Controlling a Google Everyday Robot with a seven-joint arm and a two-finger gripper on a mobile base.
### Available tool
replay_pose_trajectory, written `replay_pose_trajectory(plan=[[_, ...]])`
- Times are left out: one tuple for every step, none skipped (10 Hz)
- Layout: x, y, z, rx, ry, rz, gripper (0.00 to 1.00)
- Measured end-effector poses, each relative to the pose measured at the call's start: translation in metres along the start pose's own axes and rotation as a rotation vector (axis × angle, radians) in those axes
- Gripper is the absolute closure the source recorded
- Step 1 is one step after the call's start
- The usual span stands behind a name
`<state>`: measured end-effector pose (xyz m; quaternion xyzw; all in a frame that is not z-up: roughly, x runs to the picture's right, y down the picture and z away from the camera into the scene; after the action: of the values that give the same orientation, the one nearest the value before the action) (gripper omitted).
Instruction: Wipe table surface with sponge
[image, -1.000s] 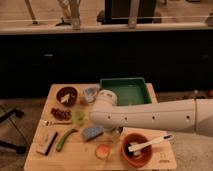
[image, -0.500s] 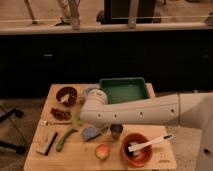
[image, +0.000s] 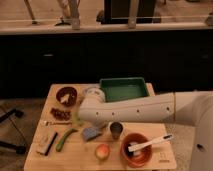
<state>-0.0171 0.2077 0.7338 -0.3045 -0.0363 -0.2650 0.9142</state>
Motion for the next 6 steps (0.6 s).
replay_pose_trajectory(plan=[[-0.003,-0.003,-0.005,0.034,-0.033,-0.011,0.68],[-0.012,-0.008,-0.01,0.079,-0.077,-0.031,0.56],[-0.021,-0.012,-0.013,0.106,-0.107,-0.048,0.48],[-0.03,-0.017,-0.015,0.125,-0.128,-0.072,0.38],[-0.035,-0.02,-0.016,0.136,-0.145,-0.09,0.28],[-0.039,-0.022,-0.017,0.141,-0.157,-0.102,0.21]])
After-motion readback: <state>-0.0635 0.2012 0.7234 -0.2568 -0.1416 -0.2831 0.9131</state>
